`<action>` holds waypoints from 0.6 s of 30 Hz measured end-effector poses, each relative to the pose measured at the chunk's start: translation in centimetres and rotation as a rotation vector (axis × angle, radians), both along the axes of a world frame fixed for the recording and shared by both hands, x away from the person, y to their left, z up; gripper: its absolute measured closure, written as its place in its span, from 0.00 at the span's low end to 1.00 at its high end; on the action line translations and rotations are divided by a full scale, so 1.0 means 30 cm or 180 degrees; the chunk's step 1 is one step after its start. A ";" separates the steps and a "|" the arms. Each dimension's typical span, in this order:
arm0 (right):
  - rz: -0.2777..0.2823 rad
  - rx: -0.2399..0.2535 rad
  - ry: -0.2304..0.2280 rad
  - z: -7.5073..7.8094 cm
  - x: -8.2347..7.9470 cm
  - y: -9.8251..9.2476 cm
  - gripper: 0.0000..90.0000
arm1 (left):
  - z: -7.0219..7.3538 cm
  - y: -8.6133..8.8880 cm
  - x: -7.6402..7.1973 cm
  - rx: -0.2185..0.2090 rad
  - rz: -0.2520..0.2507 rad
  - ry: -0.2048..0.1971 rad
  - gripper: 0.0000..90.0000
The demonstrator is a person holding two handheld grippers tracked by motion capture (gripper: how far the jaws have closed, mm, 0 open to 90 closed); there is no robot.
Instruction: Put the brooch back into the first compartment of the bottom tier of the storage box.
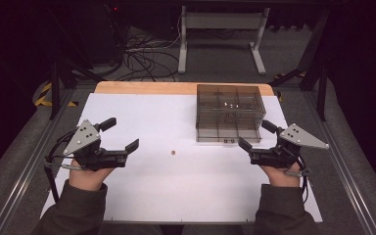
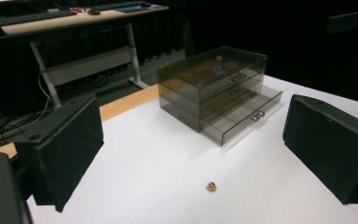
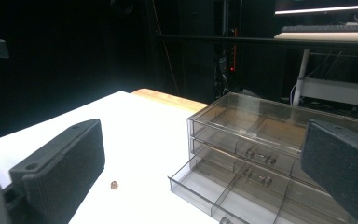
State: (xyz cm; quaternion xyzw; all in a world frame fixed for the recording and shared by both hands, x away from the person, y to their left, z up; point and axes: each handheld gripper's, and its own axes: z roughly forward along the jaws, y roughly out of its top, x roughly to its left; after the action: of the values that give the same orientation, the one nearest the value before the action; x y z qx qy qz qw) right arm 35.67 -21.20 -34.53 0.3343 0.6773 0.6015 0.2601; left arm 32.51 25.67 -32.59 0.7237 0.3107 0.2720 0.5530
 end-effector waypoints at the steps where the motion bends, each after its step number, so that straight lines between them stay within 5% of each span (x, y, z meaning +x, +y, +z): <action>1: 0.0015 -0.0008 0.0021 0.002 0.000 0.002 0.00 | -0.004 -0.005 0.004 0.0008 -0.0026 0.0015 0.09; 18: 0.0009 -0.0048 0.0004 0.003 -0.007 0.009 0.00 | -0.074 -0.066 0.064 0.0146 -0.0090 0.0196 0.14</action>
State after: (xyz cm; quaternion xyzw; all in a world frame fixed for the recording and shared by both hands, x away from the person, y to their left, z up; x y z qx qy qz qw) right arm 35.46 -20.94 -34.44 0.3318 0.6824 0.5966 0.2613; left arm 34.44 23.71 -34.82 0.7485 0.3110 0.2488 0.5303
